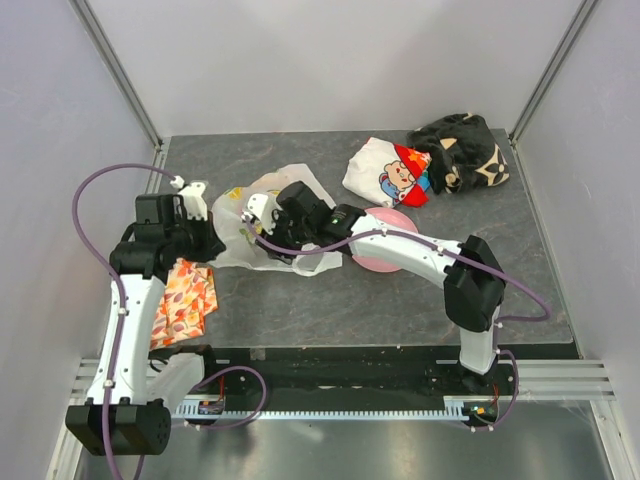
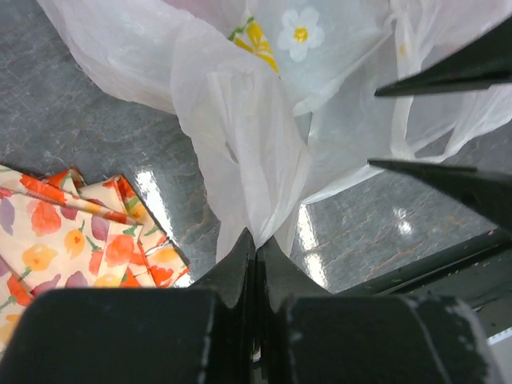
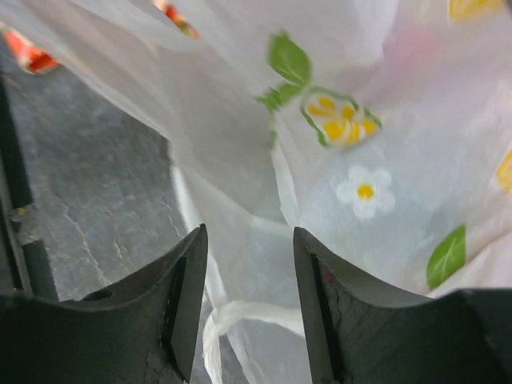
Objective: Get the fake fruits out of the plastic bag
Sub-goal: Adjust the plastic bag at the center of the board.
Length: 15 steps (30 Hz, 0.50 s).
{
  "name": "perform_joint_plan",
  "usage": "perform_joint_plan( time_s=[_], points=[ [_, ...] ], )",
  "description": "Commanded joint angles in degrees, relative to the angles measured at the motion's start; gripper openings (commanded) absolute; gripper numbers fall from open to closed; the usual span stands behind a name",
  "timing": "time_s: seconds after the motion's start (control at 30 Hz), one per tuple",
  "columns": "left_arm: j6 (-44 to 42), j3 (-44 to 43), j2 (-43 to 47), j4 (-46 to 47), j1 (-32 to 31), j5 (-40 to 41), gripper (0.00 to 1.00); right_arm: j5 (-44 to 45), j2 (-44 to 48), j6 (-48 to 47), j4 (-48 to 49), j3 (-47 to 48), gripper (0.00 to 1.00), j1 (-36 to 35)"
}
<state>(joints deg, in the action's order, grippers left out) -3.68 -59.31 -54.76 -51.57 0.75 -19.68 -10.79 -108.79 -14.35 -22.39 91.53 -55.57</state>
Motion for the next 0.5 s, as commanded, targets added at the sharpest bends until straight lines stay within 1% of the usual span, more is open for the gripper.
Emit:
perform_joint_plan(
  time_s=[0.0,0.13,0.2,0.33,0.37,0.43,0.47],
  points=[
    [6.05,-6.15,0.54,3.32,1.0,-5.97,0.02,-9.61,-2.45,-7.0,-3.97,8.55,0.52,-0.68],
    [7.81,-9.42,0.1,3.15,1.0,-8.26,0.02,-11.97,-7.65,-8.15,-6.69,15.78,0.44,-0.68],
    [8.69,-11.0,-0.78,3.06,1.0,-9.76,0.02,-14.17,-9.94,-7.98,-7.58,18.5,0.42,-0.68],
    [9.57,-13.2,-1.4,3.06,1.18,-12.13,0.02,-14.0,-13.63,-6.84,-8.02,20.71,0.41,-1.03],
    [9.57,-13.98,-1.57,2.97,1.27,-13.09,0.02,-12.95,-15.12,-6.4,-7.67,21.32,0.41,-0.94],
    [9.31,-14.17,-1.31,2.88,1.44,-13.8,0.02,-6.38,-16.53,-3.42,-6.27,21.76,0.42,-0.94],
    [8.96,-14.34,-1.22,1.84,1.53,-13.63,0.01,-3.13,-17.67,-2.01,-3.91,22.11,0.43,-0.94]
  ],
)
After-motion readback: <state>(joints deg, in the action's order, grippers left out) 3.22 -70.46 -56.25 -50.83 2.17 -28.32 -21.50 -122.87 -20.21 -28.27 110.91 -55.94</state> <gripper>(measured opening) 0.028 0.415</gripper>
